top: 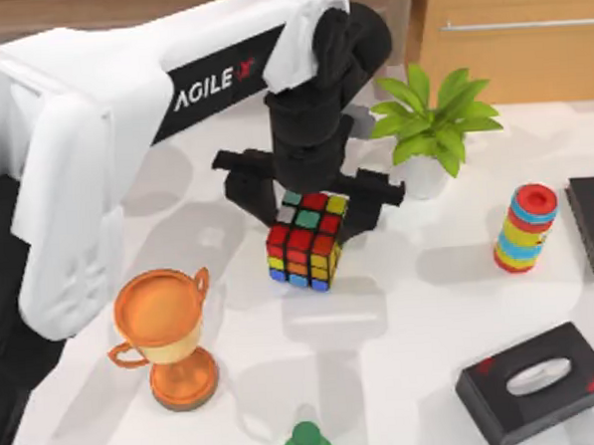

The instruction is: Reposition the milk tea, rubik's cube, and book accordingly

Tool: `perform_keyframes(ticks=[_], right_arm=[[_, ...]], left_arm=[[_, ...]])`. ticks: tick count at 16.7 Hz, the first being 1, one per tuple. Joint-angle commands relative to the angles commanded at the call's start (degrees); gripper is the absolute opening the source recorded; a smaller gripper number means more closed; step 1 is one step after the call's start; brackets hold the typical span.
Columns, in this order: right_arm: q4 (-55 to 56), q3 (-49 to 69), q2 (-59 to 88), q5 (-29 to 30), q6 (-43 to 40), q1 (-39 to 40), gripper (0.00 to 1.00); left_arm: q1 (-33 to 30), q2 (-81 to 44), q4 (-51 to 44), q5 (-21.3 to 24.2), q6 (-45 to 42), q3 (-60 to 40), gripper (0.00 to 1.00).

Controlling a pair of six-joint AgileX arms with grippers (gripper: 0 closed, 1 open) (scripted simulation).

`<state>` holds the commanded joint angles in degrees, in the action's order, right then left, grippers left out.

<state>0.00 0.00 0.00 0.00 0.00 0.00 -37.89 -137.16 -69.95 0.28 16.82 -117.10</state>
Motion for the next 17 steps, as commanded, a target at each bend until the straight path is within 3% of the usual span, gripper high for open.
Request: perform_keyframes(ticks=[17], right_arm=[[0.0,0.0,0.0,0.0,0.0,0.0,1.0]], left_arm=[[0.01,0.46,-6.36,0.01,-0.02,-5.89,0.0]])
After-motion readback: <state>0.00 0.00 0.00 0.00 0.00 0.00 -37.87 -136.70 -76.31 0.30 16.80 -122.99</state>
